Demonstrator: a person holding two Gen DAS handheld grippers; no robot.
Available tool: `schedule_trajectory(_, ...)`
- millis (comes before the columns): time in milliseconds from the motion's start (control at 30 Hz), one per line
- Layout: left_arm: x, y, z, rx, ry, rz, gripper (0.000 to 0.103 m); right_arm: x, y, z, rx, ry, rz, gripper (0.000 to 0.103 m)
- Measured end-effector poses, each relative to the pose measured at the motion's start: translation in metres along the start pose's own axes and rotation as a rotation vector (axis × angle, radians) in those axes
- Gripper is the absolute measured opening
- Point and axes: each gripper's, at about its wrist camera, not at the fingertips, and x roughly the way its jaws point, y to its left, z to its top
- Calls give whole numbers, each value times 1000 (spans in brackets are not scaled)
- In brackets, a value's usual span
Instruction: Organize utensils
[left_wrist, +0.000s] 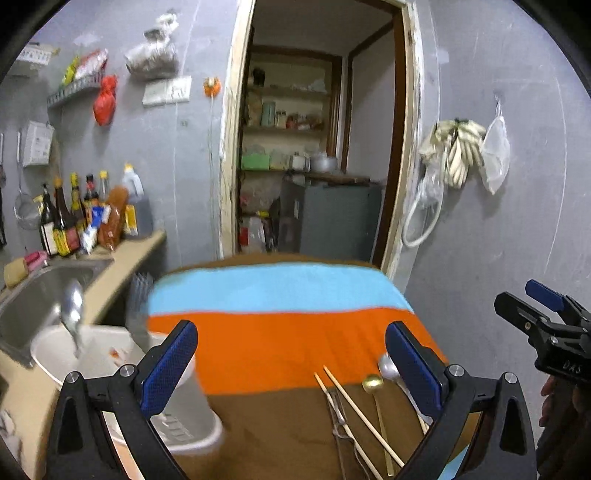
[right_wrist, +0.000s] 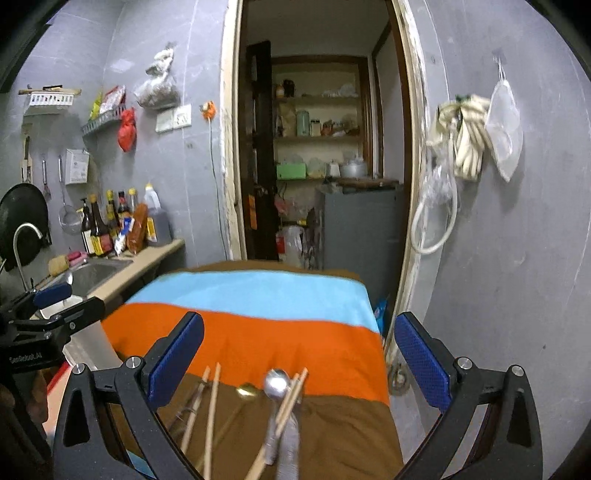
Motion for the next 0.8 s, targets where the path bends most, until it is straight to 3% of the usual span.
schedule_trajectory(233, 46, -10, -30, -35, 156, 1, 102, 48, -25, -37, 23, 123, 14, 101)
schedule_trajectory(533, 91, -19, -62, -39, 293, 0, 102, 108, -37, -81, 126, 262, 115, 99)
schedule_trajectory(567, 93, -19, -63, -37, 300, -5, 101, 112, -37, -85, 132, 276, 126, 97)
schedule_trajectory(633, 96, -21, -66, -33, 316, -20, 91, 122, -36, -91, 140, 309, 153, 75)
schedule_trajectory(800, 110, -21, -71, -52, 374, -47, 70, 140, -33, -106, 156, 366, 205, 57)
